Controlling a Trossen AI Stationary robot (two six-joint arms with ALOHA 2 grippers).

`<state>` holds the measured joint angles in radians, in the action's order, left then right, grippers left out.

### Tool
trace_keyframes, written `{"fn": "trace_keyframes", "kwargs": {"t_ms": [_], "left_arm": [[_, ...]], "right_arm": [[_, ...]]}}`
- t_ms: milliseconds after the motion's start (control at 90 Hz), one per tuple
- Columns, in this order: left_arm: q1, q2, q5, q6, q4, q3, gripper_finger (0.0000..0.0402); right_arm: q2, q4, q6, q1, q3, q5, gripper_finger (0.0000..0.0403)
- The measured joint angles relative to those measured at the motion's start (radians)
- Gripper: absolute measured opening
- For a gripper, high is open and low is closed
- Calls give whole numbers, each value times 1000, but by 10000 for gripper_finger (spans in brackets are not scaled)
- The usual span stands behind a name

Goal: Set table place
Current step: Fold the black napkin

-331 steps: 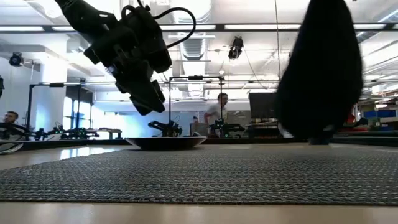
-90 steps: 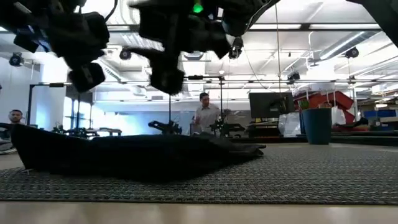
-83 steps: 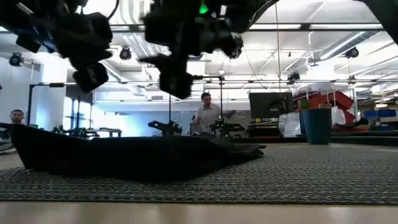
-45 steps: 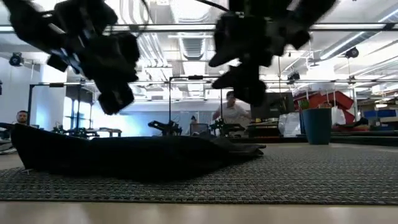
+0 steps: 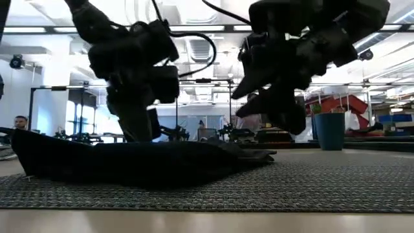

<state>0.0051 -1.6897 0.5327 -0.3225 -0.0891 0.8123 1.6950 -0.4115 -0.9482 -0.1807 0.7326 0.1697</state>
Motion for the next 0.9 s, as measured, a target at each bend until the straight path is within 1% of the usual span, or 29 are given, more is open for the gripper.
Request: {"fn": "trace_keyframes", "kwargs": {"t_ms": [122, 256, 333, 456, 611, 744, 822, 900], "left_arm": [[0, -6, -2, 0, 3, 8, 20], [0, 1, -27, 0, 0, 2, 20], [0, 3, -27, 0, 2, -2, 20], [-3, 4, -32, 0, 3, -3, 20], [-3, 7, -37, -2, 10, -3, 20], [-3, 7, -46, -3, 18, -4, 20], [-3, 8, -52, -3, 25, -4, 20], [-3, 8, -53, -3, 27, -4, 20]], "right_arm": [[32, 12, -17, -15, -5, -32, 88], [59, 7, -30, -15, -3, -77, 83], [82, -25, -35, -15, 2, -91, 80], [106, -20, -46, -14, -1, -91, 78], [115, -29, -54, -14, 0, -83, 86], [115, -75, -50, -14, -2, -74, 91], [113, -110, -46, -14, 4, -64, 86], [122, -117, -46, -14, 19, -57, 72]]}}
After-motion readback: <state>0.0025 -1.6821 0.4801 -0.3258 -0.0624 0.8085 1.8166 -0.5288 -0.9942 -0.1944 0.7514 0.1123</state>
